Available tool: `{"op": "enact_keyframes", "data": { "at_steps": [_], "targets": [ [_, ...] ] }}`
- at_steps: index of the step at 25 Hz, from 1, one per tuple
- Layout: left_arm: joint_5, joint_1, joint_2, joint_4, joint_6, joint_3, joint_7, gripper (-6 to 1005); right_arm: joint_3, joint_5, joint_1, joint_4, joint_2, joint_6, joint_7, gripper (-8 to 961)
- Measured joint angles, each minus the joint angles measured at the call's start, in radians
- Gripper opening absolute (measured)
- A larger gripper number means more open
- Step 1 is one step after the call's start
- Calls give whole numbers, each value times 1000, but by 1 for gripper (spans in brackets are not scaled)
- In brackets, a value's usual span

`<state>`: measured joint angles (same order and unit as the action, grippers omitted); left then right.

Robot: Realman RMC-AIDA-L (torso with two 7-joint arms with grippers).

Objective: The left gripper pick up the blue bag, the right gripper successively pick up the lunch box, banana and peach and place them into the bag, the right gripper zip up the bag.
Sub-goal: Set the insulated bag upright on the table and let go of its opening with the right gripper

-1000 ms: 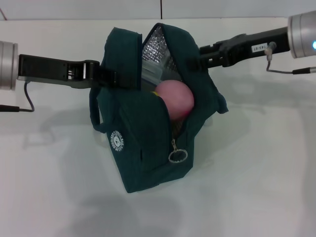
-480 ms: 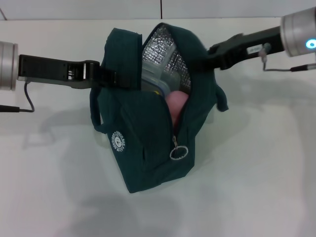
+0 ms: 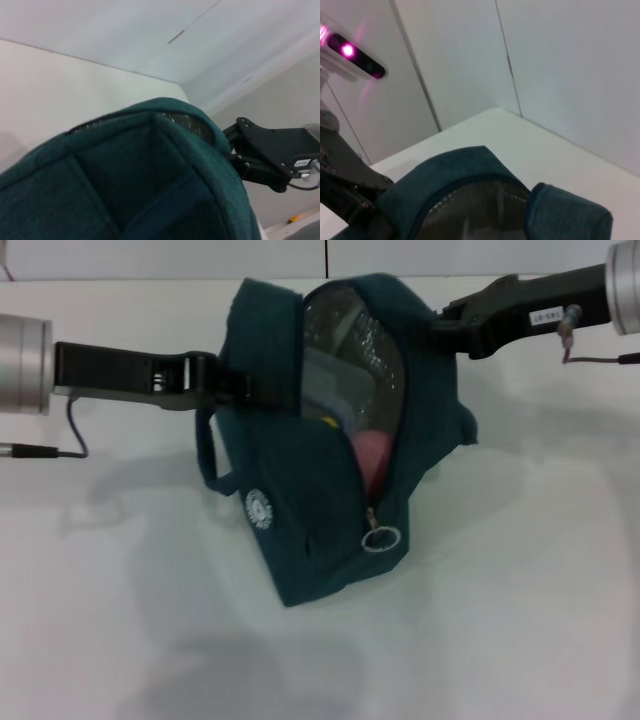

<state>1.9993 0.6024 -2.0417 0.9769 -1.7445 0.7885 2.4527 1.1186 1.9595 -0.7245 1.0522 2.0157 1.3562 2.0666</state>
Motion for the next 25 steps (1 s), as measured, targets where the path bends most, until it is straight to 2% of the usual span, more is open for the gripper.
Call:
{"op": "enact_keyframes", "data": {
  "at_steps": [4, 8, 11, 14, 20, 22, 25],
  "targets": [
    [-35, 12, -3, -41, 2, 0, -8, 34, -7, -15, 39, 69, -1, 21, 6, 109],
    [-65, 14, -24, -62, 3, 2, -9, 34, -21, -36, 83, 137, -5, 64, 9, 95],
    [-80, 25, -39, -101, 4, 6, -12, 34, -63, -46, 136, 213, -5, 112, 10, 84],
    [-97, 61, -44, -184, 4, 9, -32, 34, -134, -59, 187, 265, -6, 171, 10, 72],
    [-165, 107, -47, -324, 22, 18, -103, 34, -252, -70, 230, 274, -10, 274, -3, 55],
    [-179, 125, -47, -374, 46, 36, -128, 34, -258, -70, 239, 269, -11, 275, -11, 54],
    [-183, 131, -47, -385, 66, 47, -132, 34, -259, -65, 236, 248, -13, 272, -21, 52]
  ]
}}
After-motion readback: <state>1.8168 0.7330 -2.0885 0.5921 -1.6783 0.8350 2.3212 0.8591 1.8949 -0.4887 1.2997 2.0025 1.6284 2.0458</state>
